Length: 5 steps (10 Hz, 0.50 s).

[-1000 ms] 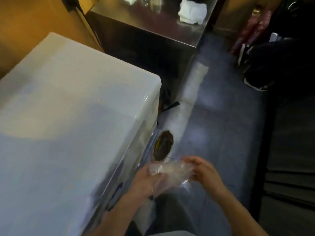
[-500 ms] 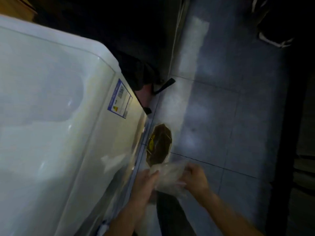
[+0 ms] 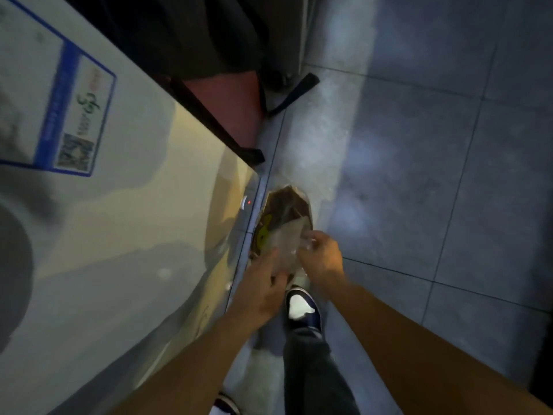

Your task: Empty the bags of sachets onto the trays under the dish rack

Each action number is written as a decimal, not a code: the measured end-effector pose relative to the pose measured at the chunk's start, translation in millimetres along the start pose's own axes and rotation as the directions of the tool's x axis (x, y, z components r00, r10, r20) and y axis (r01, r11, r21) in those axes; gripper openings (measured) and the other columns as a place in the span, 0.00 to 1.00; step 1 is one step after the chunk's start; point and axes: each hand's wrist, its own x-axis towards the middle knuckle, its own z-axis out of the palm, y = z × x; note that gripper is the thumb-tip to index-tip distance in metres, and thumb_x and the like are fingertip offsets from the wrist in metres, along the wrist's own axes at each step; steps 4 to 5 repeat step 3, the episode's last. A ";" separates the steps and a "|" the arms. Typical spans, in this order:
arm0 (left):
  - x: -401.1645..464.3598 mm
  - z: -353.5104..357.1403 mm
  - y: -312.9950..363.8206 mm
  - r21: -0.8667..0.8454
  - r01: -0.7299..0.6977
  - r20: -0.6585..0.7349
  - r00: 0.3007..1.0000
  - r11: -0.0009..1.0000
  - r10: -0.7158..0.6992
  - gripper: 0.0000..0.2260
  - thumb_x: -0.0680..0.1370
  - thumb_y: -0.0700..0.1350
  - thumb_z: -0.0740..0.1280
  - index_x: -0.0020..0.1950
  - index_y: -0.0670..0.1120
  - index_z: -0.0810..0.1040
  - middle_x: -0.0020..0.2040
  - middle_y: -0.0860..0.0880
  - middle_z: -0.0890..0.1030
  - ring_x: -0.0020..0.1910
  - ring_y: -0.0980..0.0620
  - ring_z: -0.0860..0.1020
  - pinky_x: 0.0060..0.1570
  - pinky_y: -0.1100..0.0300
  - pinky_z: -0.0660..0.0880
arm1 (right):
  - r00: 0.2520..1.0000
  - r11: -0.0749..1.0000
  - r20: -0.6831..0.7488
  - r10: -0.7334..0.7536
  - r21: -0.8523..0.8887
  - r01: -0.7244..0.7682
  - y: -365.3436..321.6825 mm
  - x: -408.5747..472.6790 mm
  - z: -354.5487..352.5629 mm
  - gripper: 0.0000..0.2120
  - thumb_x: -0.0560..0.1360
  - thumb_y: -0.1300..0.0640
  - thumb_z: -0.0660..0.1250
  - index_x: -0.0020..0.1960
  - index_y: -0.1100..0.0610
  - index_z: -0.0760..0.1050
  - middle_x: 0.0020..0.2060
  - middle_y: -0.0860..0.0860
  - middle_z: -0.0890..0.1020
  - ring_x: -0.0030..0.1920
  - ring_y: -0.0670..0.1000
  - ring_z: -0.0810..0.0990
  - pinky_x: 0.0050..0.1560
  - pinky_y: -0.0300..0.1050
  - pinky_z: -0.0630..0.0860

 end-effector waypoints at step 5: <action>-13.2 11.9 -12.2 -0.049 0.266 0.098 0.961 0.963 -0.260 0.14 0.80 0.50 0.64 0.64 0.49 0.76 0.58 0.46 0.81 0.58 0.44 0.80 0.51 0.57 0.73 | 0.999 0.990 -0.008 0.053 0.130 -0.051 11.3 -25.5 -10.7 0.17 0.70 0.54 0.73 0.58 0.55 0.78 0.48 0.52 0.83 0.47 0.53 0.83 0.53 0.49 0.81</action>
